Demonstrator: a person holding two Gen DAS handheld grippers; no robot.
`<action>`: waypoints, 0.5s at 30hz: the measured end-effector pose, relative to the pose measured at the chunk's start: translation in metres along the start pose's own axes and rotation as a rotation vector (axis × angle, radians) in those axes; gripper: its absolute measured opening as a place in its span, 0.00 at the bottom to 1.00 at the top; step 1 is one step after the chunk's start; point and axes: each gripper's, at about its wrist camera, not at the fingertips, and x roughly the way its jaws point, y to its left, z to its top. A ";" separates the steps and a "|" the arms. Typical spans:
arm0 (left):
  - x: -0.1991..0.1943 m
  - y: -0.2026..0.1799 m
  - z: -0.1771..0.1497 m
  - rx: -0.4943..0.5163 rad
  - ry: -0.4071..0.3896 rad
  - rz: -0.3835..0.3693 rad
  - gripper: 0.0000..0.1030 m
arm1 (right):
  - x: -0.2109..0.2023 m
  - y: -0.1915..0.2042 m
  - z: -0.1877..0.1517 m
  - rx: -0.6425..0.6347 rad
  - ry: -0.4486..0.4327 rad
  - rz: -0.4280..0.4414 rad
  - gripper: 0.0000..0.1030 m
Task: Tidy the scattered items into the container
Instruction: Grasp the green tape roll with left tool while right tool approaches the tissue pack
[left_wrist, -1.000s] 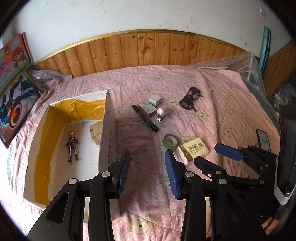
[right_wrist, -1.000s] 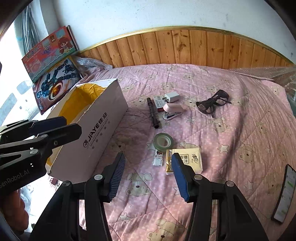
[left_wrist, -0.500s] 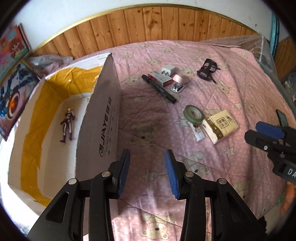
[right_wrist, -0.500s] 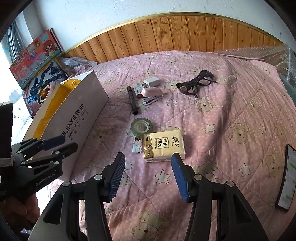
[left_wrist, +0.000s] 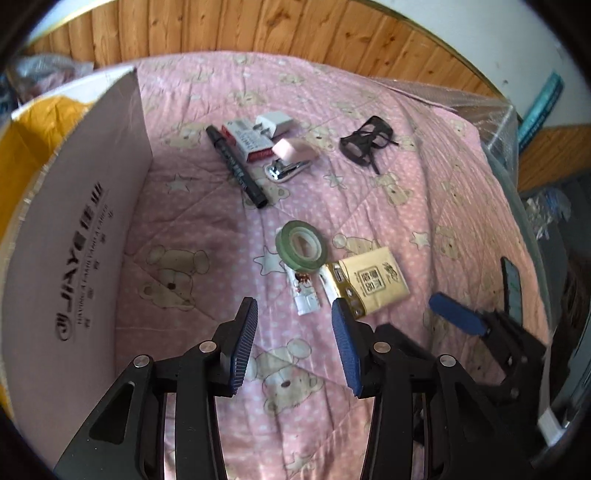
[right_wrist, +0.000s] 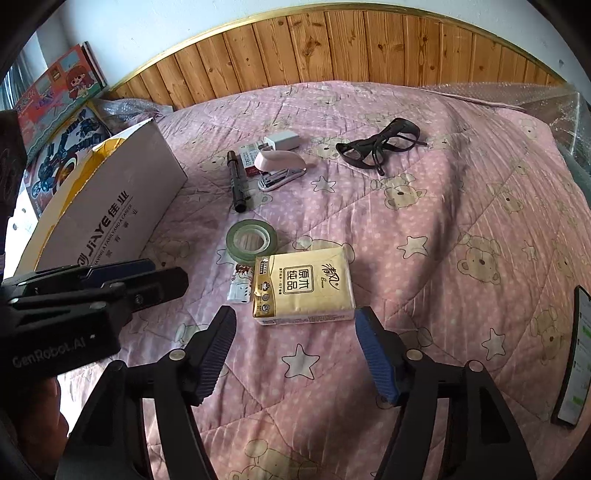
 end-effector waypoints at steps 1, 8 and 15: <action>0.005 0.003 0.002 -0.025 0.009 -0.013 0.44 | 0.004 0.000 0.000 -0.003 0.005 -0.003 0.70; 0.033 0.018 0.015 -0.142 0.053 -0.068 0.46 | 0.035 0.001 0.004 -0.051 0.051 -0.033 0.74; 0.055 0.013 0.029 -0.145 0.064 -0.074 0.46 | 0.037 -0.027 0.019 -0.009 0.049 -0.037 0.70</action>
